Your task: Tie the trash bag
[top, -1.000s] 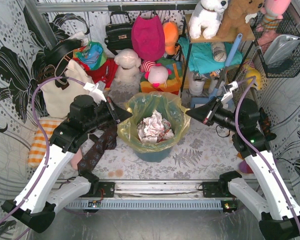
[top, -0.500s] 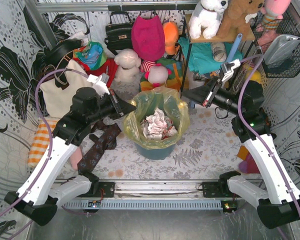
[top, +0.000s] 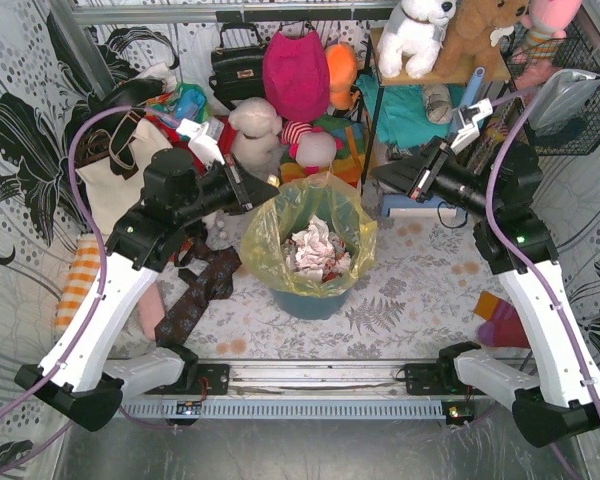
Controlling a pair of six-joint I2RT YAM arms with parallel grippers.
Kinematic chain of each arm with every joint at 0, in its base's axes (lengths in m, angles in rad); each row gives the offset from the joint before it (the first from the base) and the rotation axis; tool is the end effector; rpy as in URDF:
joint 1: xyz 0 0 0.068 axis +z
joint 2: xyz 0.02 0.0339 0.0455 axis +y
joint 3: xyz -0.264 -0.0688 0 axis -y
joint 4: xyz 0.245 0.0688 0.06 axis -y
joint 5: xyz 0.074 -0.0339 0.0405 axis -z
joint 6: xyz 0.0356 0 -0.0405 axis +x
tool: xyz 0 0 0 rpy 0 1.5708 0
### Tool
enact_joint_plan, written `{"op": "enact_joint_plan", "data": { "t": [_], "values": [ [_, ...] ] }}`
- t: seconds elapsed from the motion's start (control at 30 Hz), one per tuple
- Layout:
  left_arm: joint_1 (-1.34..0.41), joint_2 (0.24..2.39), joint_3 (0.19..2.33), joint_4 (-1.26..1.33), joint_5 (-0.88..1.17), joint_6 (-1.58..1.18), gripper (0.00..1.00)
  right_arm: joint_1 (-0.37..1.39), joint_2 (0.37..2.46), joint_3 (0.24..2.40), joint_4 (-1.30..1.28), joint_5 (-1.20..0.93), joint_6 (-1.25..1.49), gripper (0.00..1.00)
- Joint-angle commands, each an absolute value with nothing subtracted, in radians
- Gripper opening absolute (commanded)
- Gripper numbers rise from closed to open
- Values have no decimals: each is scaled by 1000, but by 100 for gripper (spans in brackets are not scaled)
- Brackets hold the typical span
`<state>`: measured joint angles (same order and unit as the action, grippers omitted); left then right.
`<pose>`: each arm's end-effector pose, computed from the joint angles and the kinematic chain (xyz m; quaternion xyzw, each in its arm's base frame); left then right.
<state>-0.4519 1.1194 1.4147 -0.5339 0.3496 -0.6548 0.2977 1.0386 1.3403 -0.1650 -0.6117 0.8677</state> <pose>0.1981 -0.1097 0.4544 0.0285 0.7812 -0.4361 0.4458 0.1893 0.0795 0.4851 -0.0416 0.6652 0.5607 0.4913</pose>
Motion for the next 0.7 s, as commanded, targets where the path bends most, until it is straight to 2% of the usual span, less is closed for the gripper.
{"op": "enact_joint_plan", "data": {
  "t": [0.0,0.07,0.27,0.47,0.5,0.6,0.67],
  "values": [
    [-456,1075,1338,-497,360,-649,0,294,990,1331,-450,-533,715,30],
    [-456,1057,1303,-487,359,-660,0,294,960,1286,-498,-529,698,37],
    [-455,1011,1198,-474,364,-681,0,294,906,1130,-460,-612,721,44],
    [-456,985,1148,-461,363,-698,0,294,904,1088,-454,-611,723,57],
    [-456,985,1144,-459,364,-700,0,295,907,1082,-447,-618,724,56],
    [-456,983,1141,-456,363,-703,0,295,899,1040,-360,-672,772,34],
    [-455,982,1141,-456,362,-703,0,295,890,1020,-305,-697,807,24]
  ]
}}
